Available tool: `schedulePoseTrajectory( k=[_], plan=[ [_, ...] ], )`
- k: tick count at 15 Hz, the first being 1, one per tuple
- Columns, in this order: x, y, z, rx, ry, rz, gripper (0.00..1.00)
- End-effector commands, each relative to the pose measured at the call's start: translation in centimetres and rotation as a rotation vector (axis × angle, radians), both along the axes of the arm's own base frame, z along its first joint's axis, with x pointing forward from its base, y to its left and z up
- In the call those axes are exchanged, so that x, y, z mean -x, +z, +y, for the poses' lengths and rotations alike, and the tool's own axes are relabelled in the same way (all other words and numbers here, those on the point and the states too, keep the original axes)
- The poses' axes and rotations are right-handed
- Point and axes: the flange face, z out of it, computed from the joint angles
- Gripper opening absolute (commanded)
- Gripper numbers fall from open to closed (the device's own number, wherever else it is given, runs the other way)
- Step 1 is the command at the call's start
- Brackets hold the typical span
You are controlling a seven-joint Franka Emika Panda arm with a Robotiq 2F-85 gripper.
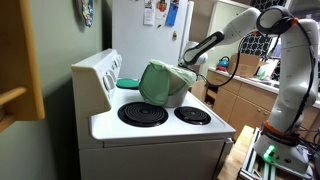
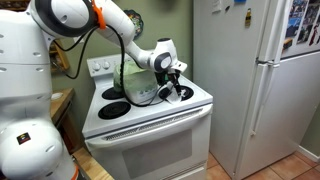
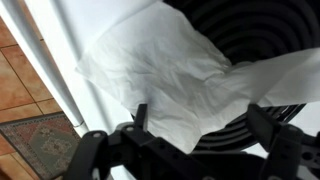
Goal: Open the lid to the bin and place the paper towel into it
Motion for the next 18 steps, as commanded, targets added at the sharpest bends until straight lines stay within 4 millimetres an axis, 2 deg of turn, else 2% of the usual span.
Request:
schedulePoseTrajectory(
  k=[1, 2, 3, 7, 10, 11, 13, 15, 18],
  plan=[
    [-1.1, -1.5, -0.3, -0.025, 0.003, 0.0, 0.82],
    [-1.3, -1.7, -0.3, -0.034, 0.0, 0.004, 0.73],
    [-1.4, -1.8, -0.3, -0.036, -0.001, 0.005, 0.69],
    [-1.2, -1.3, 0.3, -0.016, 0.012, 0.01, 0.38],
    [-1.0, -0.3, 1.4, 0.025, 0.046, -0.008, 0.13],
    [-0.7, 0.7, 1.9, 0.043, 0.073, -0.009, 0.07],
    [-0.1, 3.4, 2.6, 0.069, 0.124, -0.031, 0.0],
    [0.5, 6.2, 2.6, 0.118, 0.167, -0.055, 0.0],
    [1.7, 11.0, 1.5, 0.205, 0.189, -0.074, 0.02]
  ],
)
